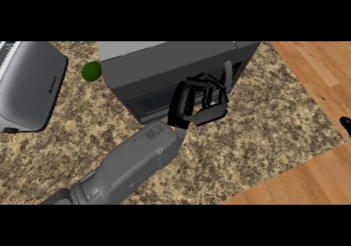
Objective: Pick up the milk, place it into the microwave and close the microwave
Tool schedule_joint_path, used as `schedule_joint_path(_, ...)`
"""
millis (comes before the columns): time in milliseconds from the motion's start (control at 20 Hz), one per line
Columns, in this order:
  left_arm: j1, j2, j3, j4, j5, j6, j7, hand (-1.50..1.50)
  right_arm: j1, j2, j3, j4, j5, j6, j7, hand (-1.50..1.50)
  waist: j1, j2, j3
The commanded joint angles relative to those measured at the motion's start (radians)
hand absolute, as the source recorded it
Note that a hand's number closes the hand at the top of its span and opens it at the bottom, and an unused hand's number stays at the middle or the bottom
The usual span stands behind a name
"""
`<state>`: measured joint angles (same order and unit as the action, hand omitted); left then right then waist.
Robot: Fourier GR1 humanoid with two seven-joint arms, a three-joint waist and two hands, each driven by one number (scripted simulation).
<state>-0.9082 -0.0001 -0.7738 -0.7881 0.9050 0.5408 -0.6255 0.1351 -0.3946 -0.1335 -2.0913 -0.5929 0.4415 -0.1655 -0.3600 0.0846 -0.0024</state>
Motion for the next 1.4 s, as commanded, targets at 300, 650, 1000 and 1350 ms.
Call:
schedule_joint_path(300,-0.071,0.0,0.021,0.086,0.053,-0.021,-0.016,1.5,-0.018,-0.036,-0.027,0.0,-0.047,-0.005,0.038,-1.5,-0.008,0.014,0.0)
schedule_joint_path(650,-0.071,0.0,-0.005,0.092,0.077,-0.027,-0.039,1.5,-0.045,-0.068,-0.029,-0.009,-0.094,0.015,0.062,-1.5,-0.008,0.016,0.001)
schedule_joint_path(1000,-0.076,0.0,-0.014,0.108,0.103,-0.027,-0.058,1.5,-0.041,-0.082,-0.002,-0.017,-0.148,0.049,0.081,-1.5,-0.011,0.017,0.002)
schedule_joint_path(1350,-0.081,0.0,-0.025,0.113,0.128,-0.023,-0.073,1.5,-0.053,-0.11,-0.013,-0.019,-0.187,0.064,0.096,-1.5,-0.026,0.019,0.002)
